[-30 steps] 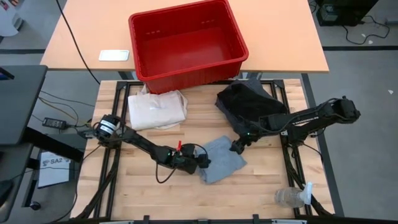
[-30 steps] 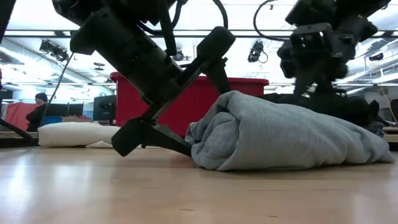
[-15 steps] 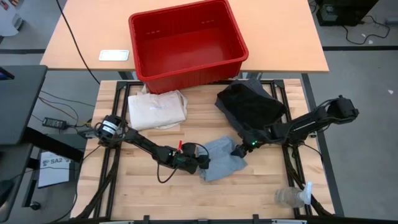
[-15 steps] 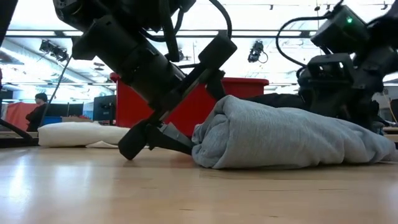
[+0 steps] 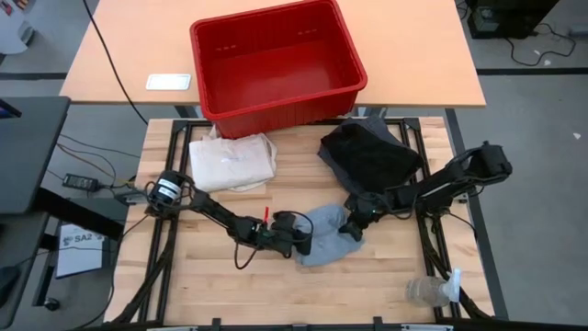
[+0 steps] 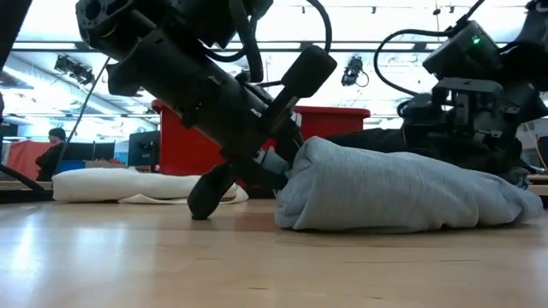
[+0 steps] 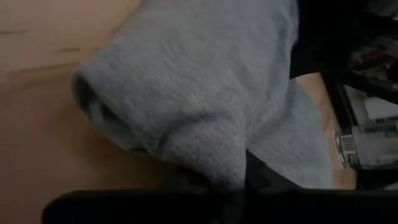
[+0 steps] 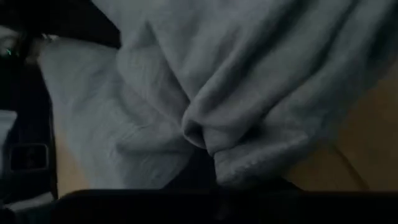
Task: Fold laundry
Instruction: Stack the gray shirt on top of the black folded shirt
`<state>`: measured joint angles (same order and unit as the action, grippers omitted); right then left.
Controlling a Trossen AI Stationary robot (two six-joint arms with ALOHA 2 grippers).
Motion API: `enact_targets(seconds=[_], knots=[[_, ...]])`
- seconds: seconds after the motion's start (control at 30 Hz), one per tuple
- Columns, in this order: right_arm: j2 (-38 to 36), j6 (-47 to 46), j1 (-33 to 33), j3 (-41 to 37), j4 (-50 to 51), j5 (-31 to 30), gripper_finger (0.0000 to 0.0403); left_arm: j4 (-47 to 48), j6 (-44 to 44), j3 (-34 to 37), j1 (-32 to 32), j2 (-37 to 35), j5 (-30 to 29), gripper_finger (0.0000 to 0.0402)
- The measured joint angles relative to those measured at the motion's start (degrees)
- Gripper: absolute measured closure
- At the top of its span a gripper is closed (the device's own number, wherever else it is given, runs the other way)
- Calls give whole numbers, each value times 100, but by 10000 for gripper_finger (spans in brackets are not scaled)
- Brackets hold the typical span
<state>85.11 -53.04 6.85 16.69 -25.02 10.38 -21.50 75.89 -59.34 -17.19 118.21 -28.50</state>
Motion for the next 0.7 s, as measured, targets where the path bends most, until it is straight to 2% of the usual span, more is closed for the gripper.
enact_targets(seconds=[0.27, 0.37, 0.5, 0.7], knots=[[-463, 350, -279, 393, 149, 535, 382, -907, -1238, 23, 128, -42, 6, 376], [-768, 216, -334, 530, 560, 424, 382, -880, -1691, 38, 302, -301, -18, 376], [-1412, 220, -490, 863, 1574, 230, 382, -960, -2203, 30, 606, -864, 240, 376], [-2311, 413, -994, 1644, 3580, -384, 382, -983, -3012, 4, 1465, -1596, 1171, 376]])
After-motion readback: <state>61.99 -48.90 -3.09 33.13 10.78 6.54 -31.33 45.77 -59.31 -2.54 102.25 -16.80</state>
